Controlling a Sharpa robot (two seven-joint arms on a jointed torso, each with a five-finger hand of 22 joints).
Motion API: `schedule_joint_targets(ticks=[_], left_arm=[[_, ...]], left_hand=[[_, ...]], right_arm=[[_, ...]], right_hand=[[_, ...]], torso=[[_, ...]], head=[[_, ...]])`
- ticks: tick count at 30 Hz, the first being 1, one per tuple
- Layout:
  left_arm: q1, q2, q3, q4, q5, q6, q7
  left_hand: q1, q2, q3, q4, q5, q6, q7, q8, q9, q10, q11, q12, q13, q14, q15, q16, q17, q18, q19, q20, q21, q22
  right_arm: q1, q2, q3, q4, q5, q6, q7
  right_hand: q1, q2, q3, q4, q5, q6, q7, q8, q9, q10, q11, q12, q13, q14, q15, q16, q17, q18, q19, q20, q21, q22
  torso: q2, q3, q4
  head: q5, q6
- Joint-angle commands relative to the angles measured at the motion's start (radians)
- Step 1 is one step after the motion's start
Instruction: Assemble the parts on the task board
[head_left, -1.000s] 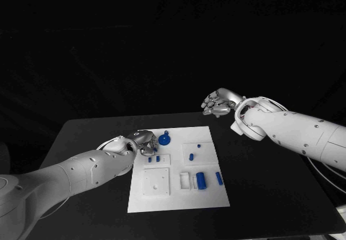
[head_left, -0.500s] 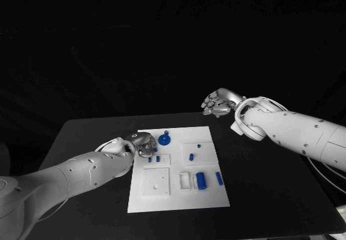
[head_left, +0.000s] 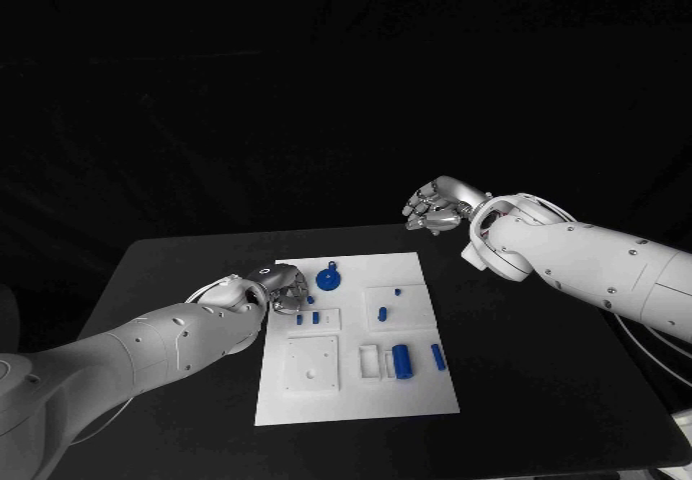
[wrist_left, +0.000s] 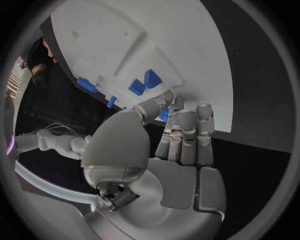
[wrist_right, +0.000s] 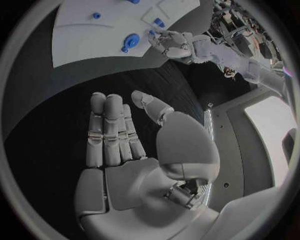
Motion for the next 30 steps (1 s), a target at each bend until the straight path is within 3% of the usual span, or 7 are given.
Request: schedule_joint_targets(ticks=[1,8,15,21,24,27,30], left_arm=[[-0.001,-0.004,0.002,-0.001,0.009,-0.006,-0.004],[0.000,-0.015,0.012,-0.012,0.029,-0.017,0.000],[0.004,-0.040,0.047,-0.006,0.114,-0.037,0.021],[0.048,-0.091,0.058,0.049,0.326,-0.025,0.045],[0.083,-0.127,0.060,0.099,0.524,-0.019,0.062],[0.102,-0.158,0.063,0.147,0.632,-0.012,0.078],[0.125,-0.189,0.064,0.197,0.840,0.003,0.095]], left_hand=[[0.004,-0.011,-0.006,-0.001,-0.003,-0.010,0.001,-0.005,-0.002,-0.009,0.000,-0.002,-0.001,-0.002,0.005,0.002,0.001,0.047,-0.002,-0.004,0.007,0.018],[0.007,-0.013,-0.005,-0.001,-0.002,-0.014,0.002,-0.005,-0.002,-0.010,0.000,-0.002,-0.001,-0.002,0.005,0.003,0.001,0.048,-0.001,-0.003,0.007,0.018],[0.011,-0.009,-0.002,0.003,0.000,-0.010,0.008,0.000,-0.001,-0.005,-0.001,0.002,0.000,-0.001,0.004,0.003,0.001,0.049,0.000,-0.003,0.009,0.018],[-0.004,-0.005,-0.007,0.017,0.003,0.004,0.011,0.014,0.004,0.008,-0.005,0.010,0.004,-0.008,0.000,-0.007,-0.004,0.048,-0.001,-0.004,0.009,0.017],[-0.029,-0.006,-0.019,0.029,0.005,0.008,0.010,0.020,0.005,0.019,-0.009,0.017,0.007,-0.019,-0.002,-0.024,-0.011,0.043,-0.012,-0.003,0.002,0.015],[-0.044,-0.004,-0.026,0.032,0.007,0.007,0.008,0.025,0.006,0.027,-0.011,0.023,0.010,-0.046,-0.004,-0.065,-0.030,0.037,-0.033,-0.002,-0.014,0.009],[-0.064,-0.006,-0.040,0.034,0.005,0.012,0.005,0.033,0.009,0.033,-0.012,0.032,0.013,-0.074,-0.004,-0.116,-0.052,0.027,-0.061,0.002,-0.039,0.001]], right_arm=[[0.000,-0.001,0.001,0.000,-0.002,0.005,0.005],[-0.001,-0.002,0.001,-0.001,-0.002,0.009,0.004],[-0.003,-0.004,0.000,-0.001,-0.019,0.015,0.000],[-0.011,-0.003,0.000,-0.004,-0.083,0.025,-0.002],[-0.019,0.000,-0.001,-0.008,-0.133,0.029,-0.003],[-0.025,0.004,-0.004,-0.009,-0.189,0.031,-0.005],[-0.035,0.009,-0.007,-0.011,-0.260,0.030,-0.009]], right_hand=[[-0.010,0.002,0.008,0.000,0.006,-0.002,0.004,0.003,-0.001,0.007,0.001,-0.004,0.000,0.001,-0.007,0.000,0.001,0.021,-0.003,-0.008,0.004,0.001],[-0.009,0.001,0.008,-0.001,0.005,-0.002,0.004,0.002,-0.001,0.006,0.001,-0.005,0.000,0.001,-0.007,0.000,0.002,0.021,-0.003,-0.008,0.003,0.002],[-0.005,-0.003,0.007,-0.002,0.003,-0.002,0.004,0.002,-0.001,0.007,0.000,-0.006,0.000,0.000,-0.007,0.000,0.002,0.021,-0.004,-0.008,0.003,0.002],[0.012,-0.010,0.002,-0.003,-0.023,0.004,0.000,0.008,0.001,0.026,-0.005,0.001,0.007,0.001,-0.013,0.000,0.006,0.021,-0.003,-0.011,0.005,0.006],[0.023,-0.013,-0.004,-0.003,-0.053,0.012,-0.005,0.013,0.004,0.038,-0.011,0.007,0.015,0.005,-0.018,0.003,0.010,0.021,0.000,-0.012,0.009,0.010],[0.031,-0.015,-0.008,-0.004,-0.077,0.019,-0.009,0.018,0.008,0.045,-0.014,0.010,0.022,0.007,-0.021,0.007,0.015,0.021,0.003,-0.014,0.013,0.014],[0.038,-0.017,-0.012,-0.003,-0.104,0.026,-0.012,0.022,0.012,0.053,-0.017,0.014,0.029,0.006,-0.024,0.008,0.020,0.021,0.004,-0.015,0.015,0.017]], torso=[[0.000,-0.0001,-0.0009],[0.000,0.0000,0.0002],[-0.001,-0.0003,0.0000],[-0.001,-0.0005,0.0005],[-0.003,-0.0001,0.0012],[-0.002,-0.0003,0.0028],[-0.002,-0.0006,0.0043]], head=[[0.000,0.001],[0.000,0.003],[0.001,0.009],[-0.005,0.015],[-0.014,0.019],[-0.016,0.021],[-0.022,0.022]])
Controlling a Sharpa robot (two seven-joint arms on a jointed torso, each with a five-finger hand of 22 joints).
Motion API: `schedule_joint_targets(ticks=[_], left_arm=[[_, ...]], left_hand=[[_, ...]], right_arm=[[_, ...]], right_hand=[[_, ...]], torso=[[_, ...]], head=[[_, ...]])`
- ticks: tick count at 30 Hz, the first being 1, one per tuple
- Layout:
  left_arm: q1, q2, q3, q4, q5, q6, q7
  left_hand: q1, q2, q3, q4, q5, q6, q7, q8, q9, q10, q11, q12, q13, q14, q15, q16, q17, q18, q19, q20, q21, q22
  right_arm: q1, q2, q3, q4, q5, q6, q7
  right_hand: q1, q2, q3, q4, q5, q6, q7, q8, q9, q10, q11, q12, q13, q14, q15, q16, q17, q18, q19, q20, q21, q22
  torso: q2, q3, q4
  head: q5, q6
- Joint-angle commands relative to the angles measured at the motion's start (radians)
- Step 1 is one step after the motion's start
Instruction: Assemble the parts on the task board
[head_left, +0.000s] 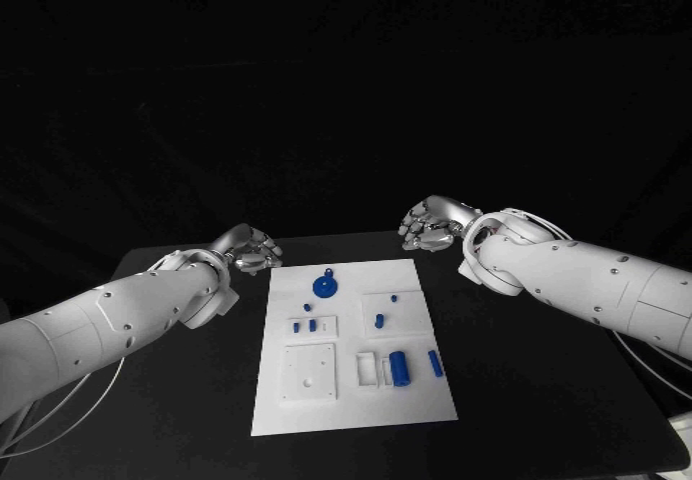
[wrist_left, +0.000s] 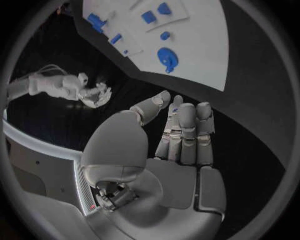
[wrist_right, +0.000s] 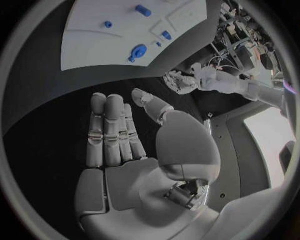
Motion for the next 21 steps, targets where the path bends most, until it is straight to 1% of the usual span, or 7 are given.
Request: schedule_joint_targets(ticks=[1,3,7,11,14,17,21], left_arm=[[0.020,-0.030,0.001,0.055,0.424,0.023,0.062],[0.025,-0.054,0.000,0.094,0.502,0.043,0.083],[0.030,-0.090,0.001,0.162,0.573,0.071,0.118],[0.031,-0.116,0.002,0.218,0.630,0.091,0.147],[0.032,-0.127,0.002,0.248,0.647,0.101,0.161],[0.032,-0.133,0.002,0.273,0.670,0.103,0.174],[0.032,-0.132,0.002,0.290,0.685,0.103,0.184]], left_hand=[[-0.018,0.000,-0.015,-0.003,0.006,0.009,-0.003,0.008,0.003,0.005,0.002,0.008,0.002,-0.032,0.001,-0.051,-0.022,0.021,-0.033,-0.001,-0.026,-0.002],[-0.026,0.005,-0.027,-0.008,0.008,0.009,-0.004,0.013,0.004,0.004,0.004,0.012,0.003,-0.043,0.003,-0.091,-0.039,0.012,-0.053,0.003,-0.048,-0.011],[-0.042,0.012,-0.051,-0.018,0.008,0.006,-0.005,0.022,0.006,0.001,0.011,0.017,0.005,-0.075,0.014,-0.190,-0.078,-0.009,-0.094,0.010,-0.097,-0.031],[-0.053,0.017,-0.061,-0.028,0.010,0.000,-0.006,0.033,0.009,-0.007,0.025,0.019,0.004,-0.133,0.047,-0.358,-0.135,-0.038,-0.158,0.030,-0.171,-0.061],[-0.048,0.022,-0.064,-0.036,0.016,-0.006,-0.005,0.040,0.010,-0.012,0.028,0.016,0.002,-0.122,0.069,-0.461,-0.148,-0.040,-0.178,0.050,-0.203,-0.068],[-0.043,0.028,-0.063,-0.040,0.030,-0.007,-0.004,0.044,0.010,-0.012,0.028,0.015,0.000,-0.134,0.082,-0.510,-0.151,-0.040,-0.191,0.062,-0.217,-0.068],[-0.041,0.031,-0.066,-0.042,0.033,-0.009,-0.003,0.046,0.010,-0.012,0.029,0.014,-0.001,-0.140,0.093,-0.545,-0.148,-0.038,-0.203,0.073,-0.227,-0.066]], right_arm=[[-0.010,0.007,-0.004,0.000,-0.172,0.019,-0.007],[-0.017,0.011,-0.008,0.001,-0.217,0.020,-0.011],[-0.029,0.017,-0.018,0.003,-0.302,0.028,-0.025],[-0.046,0.025,-0.023,0.005,-0.356,0.042,-0.038],[-0.058,0.036,-0.026,0.001,-0.382,0.047,-0.044],[-0.069,0.054,-0.029,-0.006,-0.412,0.056,-0.060],[-0.080,0.070,-0.037,-0.016,-0.453,0.070,-0.085]], right_hand=[[0.011,-0.001,-0.008,-0.002,-0.019,0.010,-0.001,0.005,0.003,0.012,-0.002,0.007,0.005,-0.001,-0.009,0.004,0.003,0.021,0.000,-0.007,0.007,0.004],[0.014,-0.003,-0.009,-0.002,-0.030,0.012,-0.002,0.006,0.004,0.013,-0.002,0.007,0.008,-0.002,-0.010,0.004,0.005,0.021,0.000,-0.008,0.007,0.005],[0.016,-0.006,-0.010,-0.001,-0.053,0.014,-0.003,0.007,0.006,0.015,-0.002,0.006,0.013,-0.002,-0.010,0.004,0.008,0.021,-0.001,-0.007,0.007,0.007],[0.014,-0.011,-0.011,0.000,-0.085,0.016,-0.004,0.006,0.007,0.017,-0.002,-0.002,0.017,-0.003,-0.010,0.002,0.011,0.021,-0.002,-0.007,0.006,0.009],[0.011,-0.012,-0.010,0.000,-0.093,0.016,-0.004,0.006,0.007,0.011,0.000,-0.014,0.017,-0.004,-0.008,0.000,0.012,0.021,-0.003,-0.006,0.005,0.009],[0.010,-0.012,-0.008,0.000,-0.095,0.020,-0.006,0.006,0.007,0.005,0.004,-0.026,0.016,-0.005,-0.005,-0.002,0.012,0.021,-0.004,-0.005,0.004,0.009],[0.011,-0.012,-0.006,0.000,-0.094,0.021,-0.006,0.006,0.007,-0.001,0.007,-0.037,0.013,-0.004,-0.001,-0.003,0.012,0.021,-0.004,-0.006,0.003,0.010]], torso=[[0.000,0.0002,0.0015],[0.000,0.0000,0.0020],[0.001,-0.0007,-0.0001],[0.001,-0.0023,0.0017],[0.001,-0.0017,0.0020],[0.002,-0.0014,-0.0007],[0.003,-0.0015,0.0005]], head=[[-0.007,0.002],[-0.007,0.002],[-0.005,0.004],[-0.006,0.002],[-0.004,0.003],[0.000,0.005],[0.001,0.005]])
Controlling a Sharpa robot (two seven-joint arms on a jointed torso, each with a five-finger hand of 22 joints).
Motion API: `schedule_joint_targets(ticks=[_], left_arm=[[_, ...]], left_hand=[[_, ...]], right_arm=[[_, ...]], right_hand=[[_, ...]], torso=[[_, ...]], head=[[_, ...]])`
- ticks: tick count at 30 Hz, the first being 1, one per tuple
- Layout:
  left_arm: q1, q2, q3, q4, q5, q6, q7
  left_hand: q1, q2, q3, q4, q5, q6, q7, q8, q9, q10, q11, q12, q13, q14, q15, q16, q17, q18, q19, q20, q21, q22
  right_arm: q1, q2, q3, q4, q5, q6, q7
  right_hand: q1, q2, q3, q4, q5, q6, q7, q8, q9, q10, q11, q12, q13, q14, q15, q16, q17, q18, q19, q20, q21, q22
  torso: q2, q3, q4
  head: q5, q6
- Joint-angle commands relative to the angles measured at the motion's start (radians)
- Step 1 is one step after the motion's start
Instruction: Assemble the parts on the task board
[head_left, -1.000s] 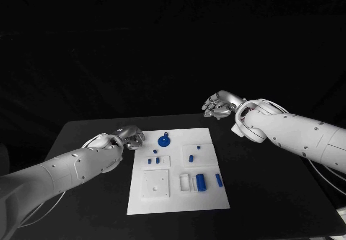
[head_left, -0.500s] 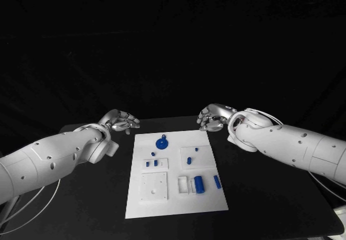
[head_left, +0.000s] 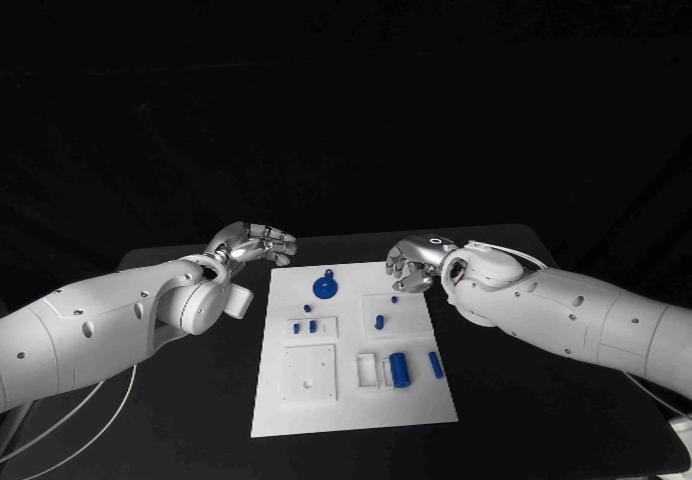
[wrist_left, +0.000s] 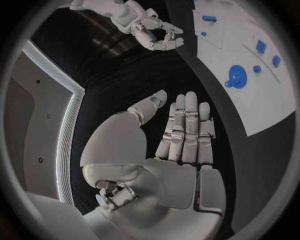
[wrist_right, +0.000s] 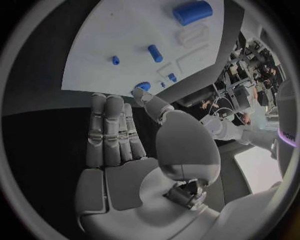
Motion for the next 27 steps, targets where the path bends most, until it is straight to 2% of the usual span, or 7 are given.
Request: schedule_joint_targets(ticks=[1,5,9,12,15,18,27], left_arm=[[0.002,0.002,0.001,0.014,0.071,0.028,0.054],[0.002,0.005,0.001,0.016,0.081,0.024,0.057],[0.002,0.004,0.001,0.018,0.096,0.025,0.061],[0.002,0.002,0.001,0.019,0.102,0.023,0.062],[0.002,0.001,0.001,0.019,0.107,0.025,0.062],[0.002,0.001,0.001,0.020,0.109,0.027,0.062],[0.002,0.003,0.001,0.020,0.119,0.027,0.063]], left_hand=[[0.002,0.012,-0.002,-0.005,0.006,-0.007,0.000,0.007,0.000,-0.004,0.000,-0.002,-0.002,0.002,0.007,-0.009,0.002,-0.006,-0.005,0.002,-0.004,0.001],[0.002,0.013,-0.003,-0.005,0.007,-0.009,0.000,0.007,0.000,-0.004,0.000,-0.002,-0.002,0.003,0.009,-0.019,0.006,-0.004,-0.005,0.005,-0.006,0.002],[0.002,0.014,-0.004,-0.005,0.007,-0.009,0.000,0.008,-0.001,-0.004,0.000,-0.002,-0.002,0.003,0.010,-0.026,0.008,-0.003,-0.005,0.006,-0.008,0.002],[0.003,0.015,-0.004,-0.005,0.007,-0.010,0.000,0.008,-0.001,-0.004,0.000,-0.002,-0.002,0.003,0.011,-0.029,0.009,-0.002,-0.005,0.007,-0.009,0.003],[0.003,0.015,-0.004,-0.005,0.007,-0.011,0.000,0.008,-0.001,-0.004,0.000,-0.002,-0.003,0.004,0.011,-0.032,0.010,-0.002,-0.006,0.007,-0.009,0.003],[0.003,0.015,-0.005,-0.005,0.007,-0.011,0.001,0.008,-0.001,-0.004,0.000,-0.002,-0.003,0.003,0.012,-0.034,0.011,-0.002,-0.006,0.008,-0.010,0.003],[0.002,0.016,-0.006,-0.004,0.007,-0.012,0.002,0.008,-0.002,-0.005,0.001,-0.003,-0.003,0.003,0.013,-0.039,0.013,-0.001,-0.005,0.009,-0.011,0.003]], right_arm=[[-0.009,0.011,-0.006,-0.011,-0.105,0.043,-0.046],[-0.018,0.023,-0.011,-0.024,-0.141,0.059,-0.066],[-0.024,0.032,-0.017,-0.038,-0.172,0.055,-0.081],[-0.030,0.040,-0.019,-0.048,-0.195,0.037,-0.094],[-0.035,0.050,-0.022,-0.060,-0.209,0.015,-0.106],[-0.042,0.059,-0.022,-0.070,-0.214,0.002,-0.108],[-0.060,0.089,-0.023,-0.090,-0.211,0.006,-0.101]], right_hand=[[0.007,-0.008,0.001,0.000,-0.006,0.007,-0.001,0.006,0.001,-0.003,0.003,-0.005,-0.002,0.000,0.003,-0.004,0.001,0.021,-0.004,-0.006,-0.001,0.002],[0.012,-0.011,0.008,0.000,-0.008,0.008,-0.002,0.005,0.000,0.000,0.004,-0.012,-0.002,0.001,0.004,-0.005,0.001,0.021,-0.004,-0.006,-0.002,0.002],[0.013,-0.015,0.015,0.001,-0.013,0.011,-0.002,0.005,0.000,0.004,0.004,-0.019,-0.002,0.001,0.004,-0.006,0.002,0.021,-0.004,-0.005,-0.002,0.003],[0.014,-0.018,0.025,0.001,-0.017,0.012,-0.002,0.004,-0.001,0.007,0.005,-0.026,-0.002,0.001,0.004,-0.007,0.003,0.021,-0.003,-0.005,-0.003,0.003],[0.014,-0.031,0.058,0.006,-0.039,0.014,-0.002,0.001,-0.003,0.015,0.005,-0.041,-0.001,0.004,0.004,-0.009,0.004,0.021,0.001,-0.004,-0.004,0.003],[0.012,-0.038,0.078,0.007,-0.046,0.014,-0.001,0.000,-0.004,0.019,0.005,-0.050,0.000,0.007,0.004,-0.009,0.006,0.021,0.005,-0.005,-0.004,0.004],[0.007,-0.042,0.094,0.008,-0.054,0.015,-0.001,-0.001,-0.005,0.025,0.005,-0.059,0.001,0.012,0.004,-0.007,0.009,0.021,0.012,-0.007,0.000,0.007]], torso=[[0.001,0.0004,0.0002],[0.002,0.0004,-0.0011],[0.002,0.0008,-0.0015],[0.003,0.0005,-0.0013],[0.003,0.0014,-0.0015],[0.002,0.0017,-0.0017],[0.002,0.0015,-0.0024]], head=[[0.001,0.000],[0.005,-0.001],[0.007,-0.002],[0.007,-0.004],[0.008,-0.005],[0.009,-0.006],[0.014,-0.009]])
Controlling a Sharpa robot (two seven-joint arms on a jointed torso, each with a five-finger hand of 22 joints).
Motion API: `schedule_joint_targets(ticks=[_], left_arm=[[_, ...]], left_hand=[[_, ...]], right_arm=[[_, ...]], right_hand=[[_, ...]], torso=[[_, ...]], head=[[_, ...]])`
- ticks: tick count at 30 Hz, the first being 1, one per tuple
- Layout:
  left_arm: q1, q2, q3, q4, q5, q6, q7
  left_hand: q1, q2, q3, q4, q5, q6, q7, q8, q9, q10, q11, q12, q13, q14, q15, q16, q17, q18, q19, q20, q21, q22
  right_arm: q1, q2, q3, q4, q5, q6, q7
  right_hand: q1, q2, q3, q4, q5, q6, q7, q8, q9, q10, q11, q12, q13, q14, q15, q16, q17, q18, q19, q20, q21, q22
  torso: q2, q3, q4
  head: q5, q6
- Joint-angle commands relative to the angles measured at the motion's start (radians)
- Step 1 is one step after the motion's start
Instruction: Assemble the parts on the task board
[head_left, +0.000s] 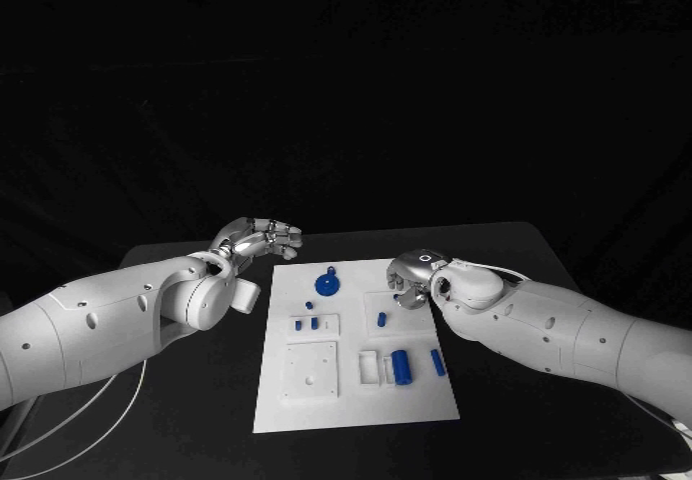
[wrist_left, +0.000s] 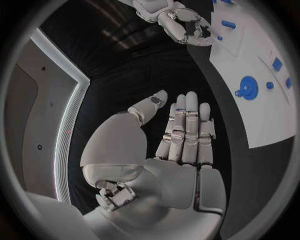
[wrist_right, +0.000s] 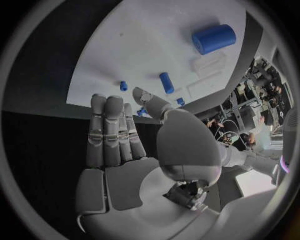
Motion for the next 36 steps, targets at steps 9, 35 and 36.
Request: schedule_joint_targets(ticks=[9,35,36], left_arm=[[0.002,0.004,0.001,0.001,0.028,0.018,0.015],[0.002,0.008,0.001,-0.006,0.039,0.020,0.007],[0.002,0.008,0.001,-0.006,0.039,0.020,0.007]], left_hand=[[-0.002,0.011,-0.004,-0.001,0.003,-0.007,0.002,0.004,-0.002,-0.007,0.002,-0.004,-0.002,0.000,0.010,-0.011,0.004,0.000,-0.002,0.006,-0.005,0.002],[-0.005,0.010,-0.008,0.000,0.001,-0.014,0.005,0.003,-0.004,-0.011,0.004,-0.006,-0.003,0.002,0.012,-0.026,0.014,0.002,0.000,0.009,-0.009,0.003],[-0.005,0.010,-0.008,0.000,0.001,-0.014,0.005,0.003,-0.004,-0.012,0.004,-0.006,-0.003,0.002,0.012,-0.026,0.014,0.002,0.000,0.009,-0.009,0.003]], right_arm=[[-0.015,0.026,-0.003,-0.042,-0.025,-0.005,-0.002],[-0.029,0.064,-0.006,-0.099,-0.016,-0.028,0.003],[-0.030,0.065,-0.006,-0.102,-0.016,-0.028,0.003]], right_hand=[[-0.008,-0.004,0.024,0.004,-0.017,0.010,0.000,-0.001,-0.002,0.019,0.000,-0.014,0.005,0.007,0.000,0.004,0.006,0.021,0.011,-0.004,0.005,0.008],[-0.018,-0.006,0.087,0.026,-0.062,0.015,-0.001,-0.002,-0.003,0.024,0.003,-0.043,0.011,0.012,0.003,0.010,0.019,0.021,0.017,-0.007,0.012,0.019],[-0.019,-0.006,0.088,0.027,-0.063,0.016,-0.002,-0.002,-0.003,0.026,0.002,-0.043,0.012,0.012,0.003,0.011,0.020,0.021,0.018,-0.007,0.013,0.020]], torso=[[-0.001,-0.0003,-0.0002],[-0.001,0.0000,-0.0009],[-0.001,0.0001,-0.0009]], head=[[0.004,-0.002],[0.009,-0.004],[0.009,-0.004]])
